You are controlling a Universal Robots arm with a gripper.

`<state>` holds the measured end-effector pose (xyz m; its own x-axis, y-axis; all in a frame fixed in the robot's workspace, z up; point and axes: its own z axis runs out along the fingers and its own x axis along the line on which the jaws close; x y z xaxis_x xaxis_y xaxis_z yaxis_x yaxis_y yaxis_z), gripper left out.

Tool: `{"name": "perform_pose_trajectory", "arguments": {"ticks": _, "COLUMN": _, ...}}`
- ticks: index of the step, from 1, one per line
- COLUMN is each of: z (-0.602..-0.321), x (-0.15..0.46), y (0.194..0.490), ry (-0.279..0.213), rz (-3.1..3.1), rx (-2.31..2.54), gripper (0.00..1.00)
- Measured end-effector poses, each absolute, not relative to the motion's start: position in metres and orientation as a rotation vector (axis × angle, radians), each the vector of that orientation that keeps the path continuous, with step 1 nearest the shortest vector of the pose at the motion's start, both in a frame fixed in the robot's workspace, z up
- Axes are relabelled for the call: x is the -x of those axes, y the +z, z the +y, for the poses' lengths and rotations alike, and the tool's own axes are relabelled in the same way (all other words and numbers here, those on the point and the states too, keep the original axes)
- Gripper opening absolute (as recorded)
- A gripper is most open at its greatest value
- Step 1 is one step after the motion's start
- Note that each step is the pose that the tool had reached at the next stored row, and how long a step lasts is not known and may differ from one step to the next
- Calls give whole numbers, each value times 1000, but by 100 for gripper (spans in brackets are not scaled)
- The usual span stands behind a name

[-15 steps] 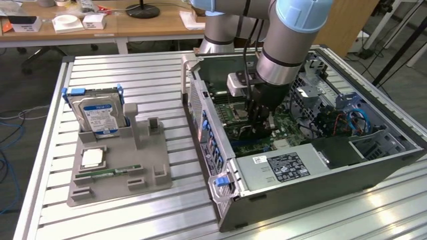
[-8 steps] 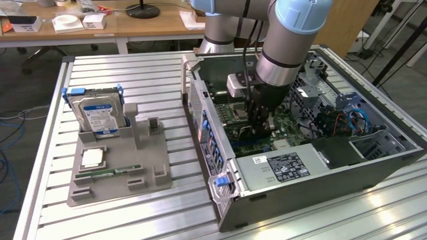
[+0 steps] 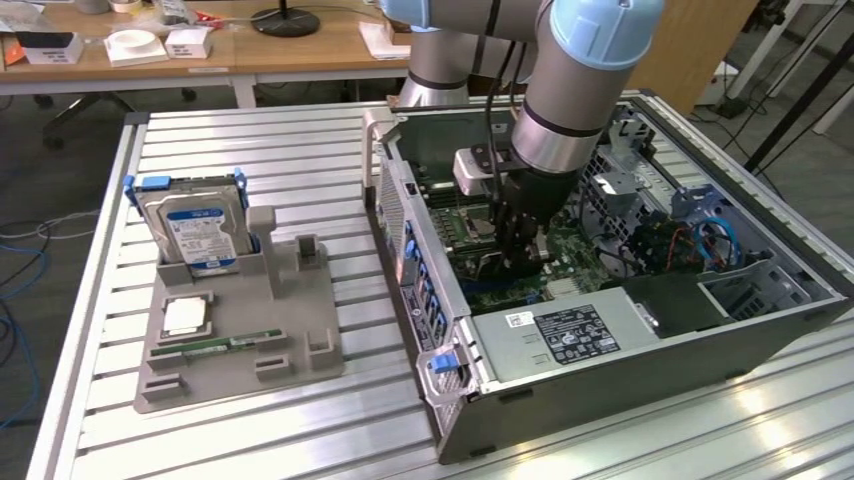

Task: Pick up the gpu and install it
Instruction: 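Insert the gpu into the slot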

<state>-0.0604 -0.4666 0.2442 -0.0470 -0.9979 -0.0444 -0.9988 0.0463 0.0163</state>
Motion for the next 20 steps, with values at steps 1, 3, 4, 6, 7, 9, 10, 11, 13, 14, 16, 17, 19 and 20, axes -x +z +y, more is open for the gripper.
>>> {"name": "perform_pose_trajectory", "arguments": {"ticks": 1, "z": -467, "x": 60, "y": 244, "ry": 66, "rz": 2257, "rx": 2154, "gripper": 26}}
{"name": "perform_pose_trajectory", "arguments": {"ticks": 3, "z": -467, "x": 60, "y": 245, "ry": 66, "rz": 2257, "rx": 2154, "gripper": 26}}
{"name": "perform_pose_trajectory", "arguments": {"ticks": 4, "z": -467, "x": 60, "y": 245, "ry": 66, "rz": 2257, "rx": 2154, "gripper": 26}}
{"name": "perform_pose_trajectory", "arguments": {"ticks": 6, "z": -467, "x": 60, "y": 247, "ry": 66, "rz": 2257, "rx": 2154, "gripper": 26}}
{"name": "perform_pose_trajectory", "arguments": {"ticks": 7, "z": -467, "x": 60, "y": 248, "ry": 65, "rz": 2257, "rx": 2155, "gripper": 26}}
{"name": "perform_pose_trajectory", "arguments": {"ticks": 9, "z": -467, "x": 60, "y": 248, "ry": 66, "rz": 2257, "rx": 2155, "gripper": 26}}
{"name": "perform_pose_trajectory", "arguments": {"ticks": 10, "z": -467, "x": 60, "y": 248, "ry": 66, "rz": 2257, "rx": 2155, "gripper": 26}}
{"name": "perform_pose_trajectory", "arguments": {"ticks": 11, "z": -467, "x": 60, "y": 248, "ry": 66, "rz": 2258, "rx": 2155, "gripper": 26}}
{"name": "perform_pose_trajectory", "arguments": {"ticks": 13, "z": -467, "x": 60, "y": 248, "ry": 64, "rz": 2262, "rx": 2154, "gripper": 26}}
{"name": "perform_pose_trajectory", "arguments": {"ticks": 14, "z": -467, "x": 60, "y": 248, "ry": 62, "rz": 2266, "rx": 2154, "gripper": 26}}
{"name": "perform_pose_trajectory", "arguments": {"ticks": 16, "z": -467, "x": 60, "y": 248, "ry": 61, "rz": 2267, "rx": 2155, "gripper": 26}}
{"name": "perform_pose_trajectory", "arguments": {"ticks": 17, "z": -467, "x": 60, "y": 248, "ry": 61, "rz": 2267, "rx": 2155, "gripper": 26}}
{"name": "perform_pose_trajectory", "arguments": {"ticks": 19, "z": -467, "x": 60, "y": 247, "ry": 62, "rz": 2267, "rx": 2154, "gripper": 26}}
{"name": "perform_pose_trajectory", "arguments": {"ticks": 20, "z": -467, "x": 60, "y": 246, "ry": 61, "rz": 2267, "rx": 2155, "gripper": 26}}
